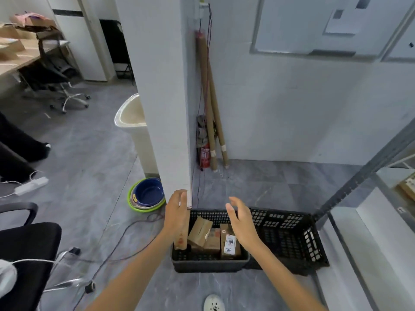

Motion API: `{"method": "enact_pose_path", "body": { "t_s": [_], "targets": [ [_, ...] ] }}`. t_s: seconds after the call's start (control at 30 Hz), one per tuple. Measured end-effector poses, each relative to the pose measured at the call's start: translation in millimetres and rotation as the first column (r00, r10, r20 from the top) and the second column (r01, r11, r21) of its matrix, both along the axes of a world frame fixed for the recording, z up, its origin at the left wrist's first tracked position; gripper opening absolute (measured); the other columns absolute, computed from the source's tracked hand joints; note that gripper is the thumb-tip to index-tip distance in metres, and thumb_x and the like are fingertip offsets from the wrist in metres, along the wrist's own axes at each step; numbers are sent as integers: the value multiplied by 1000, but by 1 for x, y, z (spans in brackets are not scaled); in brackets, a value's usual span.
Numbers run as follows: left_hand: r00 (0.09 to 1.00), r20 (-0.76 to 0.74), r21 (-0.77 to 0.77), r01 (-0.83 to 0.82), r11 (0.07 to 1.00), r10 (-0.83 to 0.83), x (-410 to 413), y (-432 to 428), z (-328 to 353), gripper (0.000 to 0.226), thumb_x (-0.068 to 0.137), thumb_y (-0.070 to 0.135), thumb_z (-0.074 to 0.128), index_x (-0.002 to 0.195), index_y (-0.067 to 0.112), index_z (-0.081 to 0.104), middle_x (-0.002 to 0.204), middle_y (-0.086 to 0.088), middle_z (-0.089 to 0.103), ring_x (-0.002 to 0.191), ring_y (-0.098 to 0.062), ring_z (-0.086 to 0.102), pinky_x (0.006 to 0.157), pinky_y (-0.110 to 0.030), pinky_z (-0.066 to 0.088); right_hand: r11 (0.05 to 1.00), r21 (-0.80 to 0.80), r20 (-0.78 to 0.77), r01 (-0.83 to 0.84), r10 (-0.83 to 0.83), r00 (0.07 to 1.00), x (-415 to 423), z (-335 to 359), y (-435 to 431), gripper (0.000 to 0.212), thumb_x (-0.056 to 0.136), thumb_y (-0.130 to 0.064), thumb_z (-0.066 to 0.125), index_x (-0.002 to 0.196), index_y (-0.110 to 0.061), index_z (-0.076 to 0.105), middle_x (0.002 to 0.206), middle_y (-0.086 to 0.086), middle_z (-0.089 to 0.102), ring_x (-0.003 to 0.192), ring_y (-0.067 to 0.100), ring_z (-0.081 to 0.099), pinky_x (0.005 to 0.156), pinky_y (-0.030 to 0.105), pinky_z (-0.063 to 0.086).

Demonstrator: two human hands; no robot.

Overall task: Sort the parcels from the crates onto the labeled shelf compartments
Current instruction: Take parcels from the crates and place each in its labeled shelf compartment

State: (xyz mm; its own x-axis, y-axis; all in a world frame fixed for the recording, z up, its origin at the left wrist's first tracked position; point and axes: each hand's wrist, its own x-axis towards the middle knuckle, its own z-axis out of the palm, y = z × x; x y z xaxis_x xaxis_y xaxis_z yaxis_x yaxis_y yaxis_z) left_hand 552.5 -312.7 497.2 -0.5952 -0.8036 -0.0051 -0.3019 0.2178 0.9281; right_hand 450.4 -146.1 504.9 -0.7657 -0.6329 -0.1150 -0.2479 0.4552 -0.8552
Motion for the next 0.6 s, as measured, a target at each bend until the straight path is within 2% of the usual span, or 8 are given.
{"method": "enact_pose_path", "body": {
  "t_s": [0.07, 0.2, 0.33, 0.4, 0.43, 0.5, 0.53, 0.6],
  "targets": [
    [999, 45, 61, -25, 998, 23, -13, -4, -20, 19, 101, 20, 39, 104, 13, 56, 105, -2, 59, 99, -18, 52, 85, -29, 38, 1000, 22, 42, -14, 13, 999, -15, -13, -10, 44, 100, -41, 38, 139, -20, 42, 139, 0, 47, 132, 14, 37, 111, 32, 30],
    [992, 81, 163, -111, 980, 98, -35, -18, -49, 18, 99, 21, 41, 93, 15, 56, 95, -1, 60, 92, -17, 54, 79, -28, 37, 996, 71, 117, -56, 47, 992, -47, -41, -34, 40, 101, -36, 38, 137, -18, 44, 131, -1, 52, 124, 14, 44, 106, 31, 36],
    [982, 137, 225, -155, 962, 126, -44, -41, -77, 22, 99, 20, 41, 90, 11, 58, 88, -1, 61, 85, -17, 56, 71, -25, 40, 991, 114, 220, -72, 46, 974, -66, -76, -65, 35, 101, -33, 39, 129, -15, 50, 120, -1, 57, 102, 6, 52, 84, 14, 37],
    [976, 186, 209, -150, 966, 111, -48, -57, -97, 22, 99, 21, 41, 93, 11, 60, 90, 0, 62, 85, -14, 57, 71, -24, 39, 987, 147, 282, -69, 25, 959, -70, -101, -84, 31, 101, -32, 40, 125, -16, 52, 109, -5, 59, 90, 1, 55, 70, 6, 38],
    [971, 218, 191, -143, 971, 100, -52, -67, -109, 22, 99, 21, 41, 93, 11, 60, 89, 1, 62, 84, -13, 56, 69, -23, 38, 983, 169, 307, -69, 14, 952, -72, -116, -94, 30, 101, -31, 39, 123, -17, 53, 106, -7, 58, 88, 2, 55, 69, 7, 38],
    [959, 259, 174, -160, 972, 112, -58, -84, -141, 21, 99, 21, 41, 88, 14, 57, 83, 4, 59, 78, -9, 54, 64, -16, 36, 975, 204, 371, -87, 5, 929, -77, -152, -116, 29, 101, -31, 39, 123, -17, 52, 109, -4, 57, 93, 6, 52, 78, 17, 37],
    [955, 269, 181, -176, 968, 124, -59, -91, -161, 20, 100, 20, 41, 89, 15, 56, 81, 5, 58, 75, -5, 52, 61, -11, 35, 972, 218, 405, -92, -4, 914, -78, -172, -127, 28, 101, -30, 39, 122, -18, 51, 109, -3, 57, 93, 6, 51, 77, 20, 37],
    [946, 295, 214, -205, 955, 137, -63, -102, -209, 17, 100, 18, 40, 94, 16, 56, 81, 9, 56, 75, -1, 52, 58, -5, 37, 965, 248, 424, -80, -33, 905, -79, -219, -147, 24, 101, -27, 40, 117, -15, 54, 106, 2, 59, 85, 4, 49, 69, 16, 37]
  ]
}}
